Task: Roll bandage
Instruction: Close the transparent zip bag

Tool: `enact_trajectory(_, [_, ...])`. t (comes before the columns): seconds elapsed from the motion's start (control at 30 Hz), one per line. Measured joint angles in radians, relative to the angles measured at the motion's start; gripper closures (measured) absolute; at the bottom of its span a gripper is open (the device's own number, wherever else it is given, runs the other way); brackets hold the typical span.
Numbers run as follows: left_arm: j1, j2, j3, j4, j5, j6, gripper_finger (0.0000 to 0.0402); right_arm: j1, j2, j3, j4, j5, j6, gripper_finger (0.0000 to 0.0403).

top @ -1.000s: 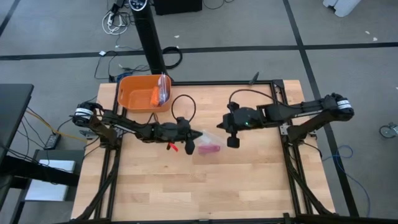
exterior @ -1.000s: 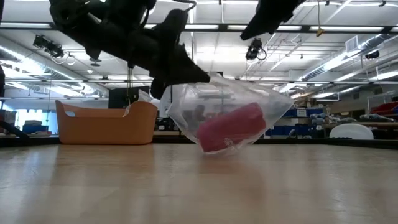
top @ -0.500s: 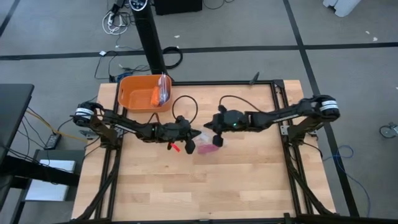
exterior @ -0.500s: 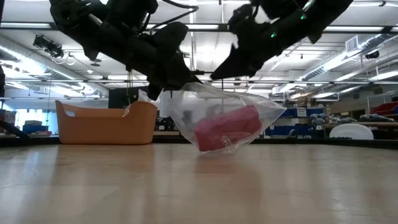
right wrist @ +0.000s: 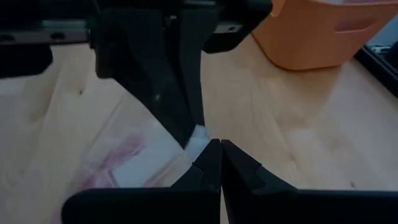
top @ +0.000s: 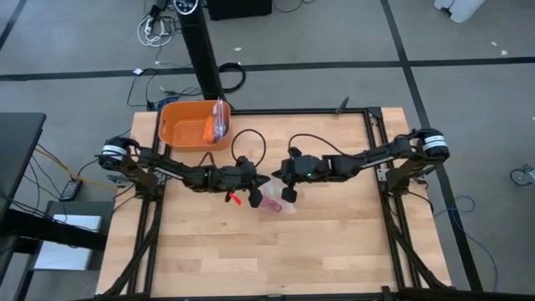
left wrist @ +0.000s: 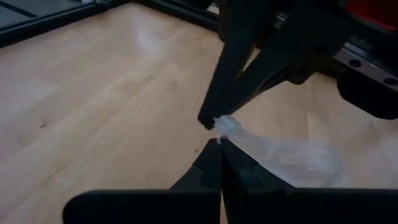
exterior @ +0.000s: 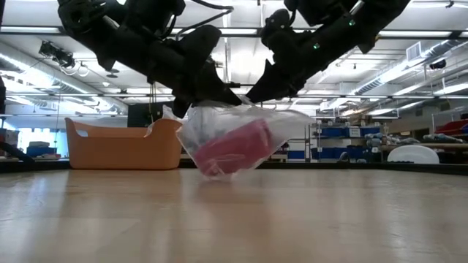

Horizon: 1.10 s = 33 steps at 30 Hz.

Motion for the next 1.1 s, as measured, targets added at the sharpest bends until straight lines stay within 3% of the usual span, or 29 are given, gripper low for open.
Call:
enact_trajectory(0.57, [0.001,0.000,0.001,0.060,-0.007,-0.031,0.0401,0.015,-0.035,0.000,-0.086,0.004,0.063,0.0400])
enact_trajectory(0.8, [-0.010,0.000,0.001,0.048,0.017,-0.030,0.0401,0.025,-0.145,0.000,-0.180,0.053,0.060,0.0380])
enact_trajectory(0.93, [-0.011,0.009,0.001,0.022,0.020,-0.038,0.0401,0.040,-0.181,0.000,-0.190,-0.024,0.047,0.0381])
enact_trajectory(1.1, [-0.011,0.036,0.001,-0.005,0.042,-0.054,0.0401,0.044,-0.119,0.000,-0.206,-0.067,0.045,0.0400])
